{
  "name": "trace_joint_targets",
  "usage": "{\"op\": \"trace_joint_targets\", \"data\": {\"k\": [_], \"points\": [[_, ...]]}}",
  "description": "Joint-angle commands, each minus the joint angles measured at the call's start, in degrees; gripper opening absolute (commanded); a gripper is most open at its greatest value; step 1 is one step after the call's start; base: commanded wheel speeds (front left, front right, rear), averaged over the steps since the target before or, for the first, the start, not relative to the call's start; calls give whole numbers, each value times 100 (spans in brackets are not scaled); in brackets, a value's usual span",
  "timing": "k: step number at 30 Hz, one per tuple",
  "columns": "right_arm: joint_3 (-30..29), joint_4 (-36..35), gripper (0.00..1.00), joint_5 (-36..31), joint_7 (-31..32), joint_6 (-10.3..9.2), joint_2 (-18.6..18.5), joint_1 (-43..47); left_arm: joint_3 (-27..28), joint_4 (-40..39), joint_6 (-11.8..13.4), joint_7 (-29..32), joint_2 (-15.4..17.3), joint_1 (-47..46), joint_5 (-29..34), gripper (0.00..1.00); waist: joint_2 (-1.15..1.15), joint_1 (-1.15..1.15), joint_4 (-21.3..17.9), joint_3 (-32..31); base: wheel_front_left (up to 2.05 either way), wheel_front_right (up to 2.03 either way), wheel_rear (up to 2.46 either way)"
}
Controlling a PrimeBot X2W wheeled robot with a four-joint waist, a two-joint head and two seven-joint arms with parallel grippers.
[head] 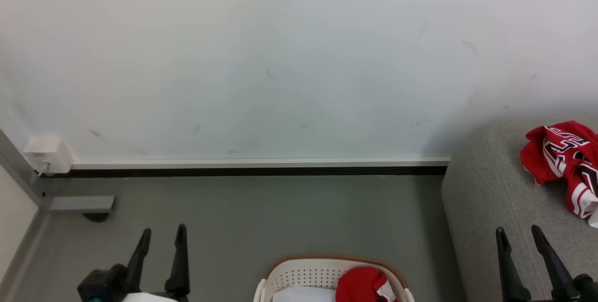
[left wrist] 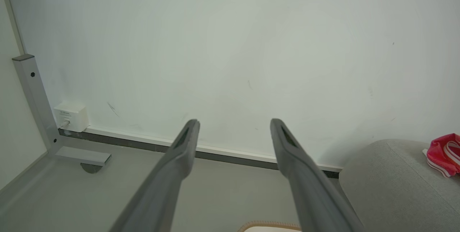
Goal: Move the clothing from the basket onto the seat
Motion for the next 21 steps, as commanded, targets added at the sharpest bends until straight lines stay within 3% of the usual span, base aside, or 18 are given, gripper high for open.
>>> {"op": "trace_joint_targets", "data": {"k": [1,11,21], "points": [[20,18,100,37,-16,-13,-46,-58,36,18,-25,-3,-16,-52,107,100,0,0,-24,14,0,0,0],[111,-69,100,57,-16,-13,-192,-325,78,64,-190,-3,-109,-165,209,100,0,0,-343,240,0,0,0],[83,-167,100,50,-9,-13,-391,-1168,-93,297,-415,-3,-94,-729,238,100,0,0,-851,1022,0,0,0]]}}
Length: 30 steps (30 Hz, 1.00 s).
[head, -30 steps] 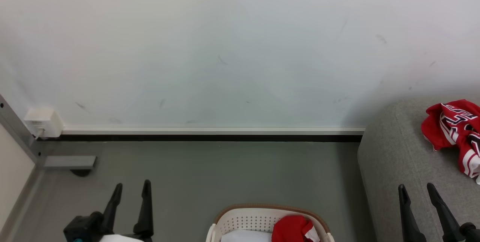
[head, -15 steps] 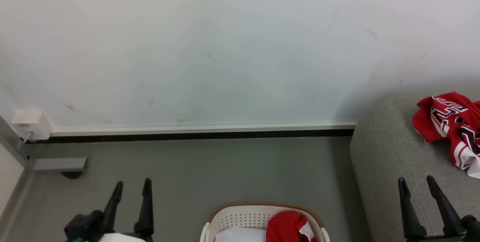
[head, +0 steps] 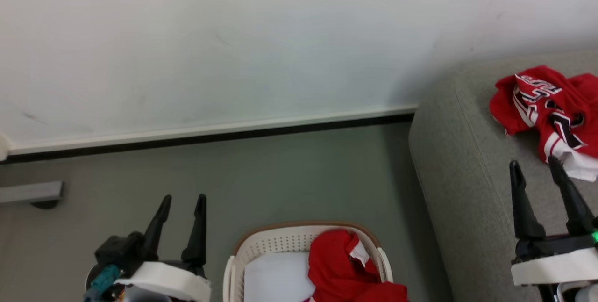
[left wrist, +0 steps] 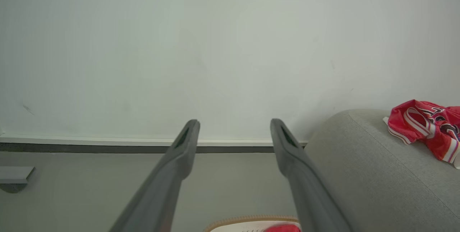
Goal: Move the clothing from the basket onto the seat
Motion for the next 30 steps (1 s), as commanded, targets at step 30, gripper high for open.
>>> {"op": "trace_joint_targets", "data": {"k": [30], "points": [[-745,-887,100,-33,1,-13,408,-1221,-2004,2859,-175,595,345,-2312,-634,100,0,-1,-1652,2446,0,0,0]]}}
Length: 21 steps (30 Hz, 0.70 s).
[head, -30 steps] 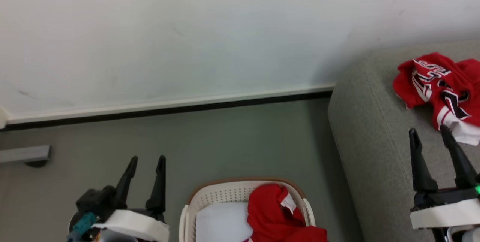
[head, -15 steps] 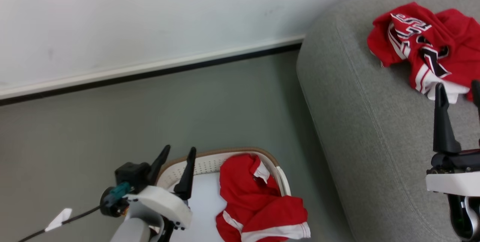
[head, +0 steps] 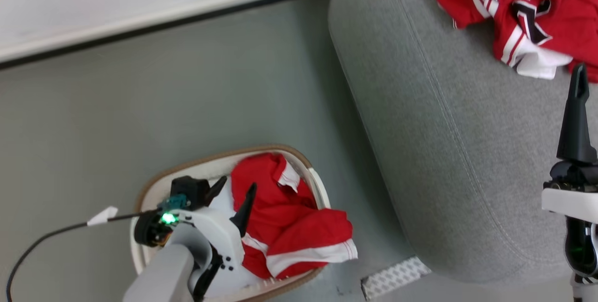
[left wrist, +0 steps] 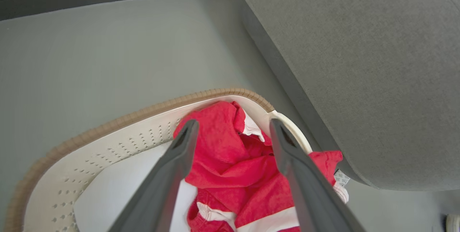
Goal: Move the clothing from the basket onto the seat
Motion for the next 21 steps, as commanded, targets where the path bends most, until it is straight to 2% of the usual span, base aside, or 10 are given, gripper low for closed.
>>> {"op": "trace_joint_targets", "data": {"k": [1,10,21], "points": [[-9,-58,100,19,1,-13,37,-114,-69,70,10,18,81,-151,-105,100,0,-1,-234,346,0,0,0],[-56,-290,100,99,1,-13,317,-638,-693,961,10,399,275,-851,-526,100,0,-1,-680,1230,0,0,0],[-28,-537,100,316,1,-13,468,-1058,-1250,1623,9,800,544,-1596,-1091,100,0,-1,-1107,1941,0,0,0]]}}
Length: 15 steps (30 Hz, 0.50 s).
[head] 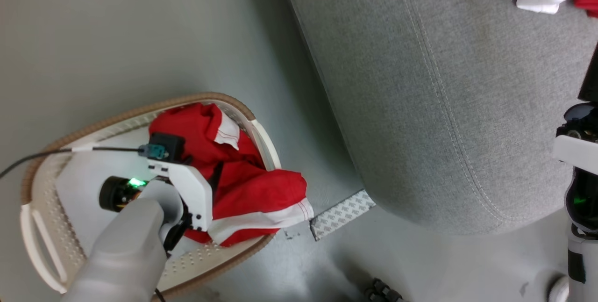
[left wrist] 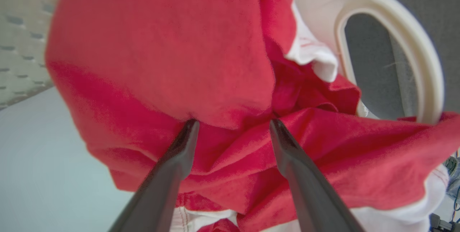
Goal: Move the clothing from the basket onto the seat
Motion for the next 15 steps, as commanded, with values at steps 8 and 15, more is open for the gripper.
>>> {"op": "trace_joint_targets", "data": {"k": [8,15], "points": [[-109,-56,100,234,1,-13,19,138,-647,434,9,610,-56,-335,-196,100,0,-1,-69,342,0,0,0],[-138,-135,100,233,1,-13,20,215,-1100,478,9,1023,44,-456,-483,100,0,-1,12,492,5,5,5]]}}
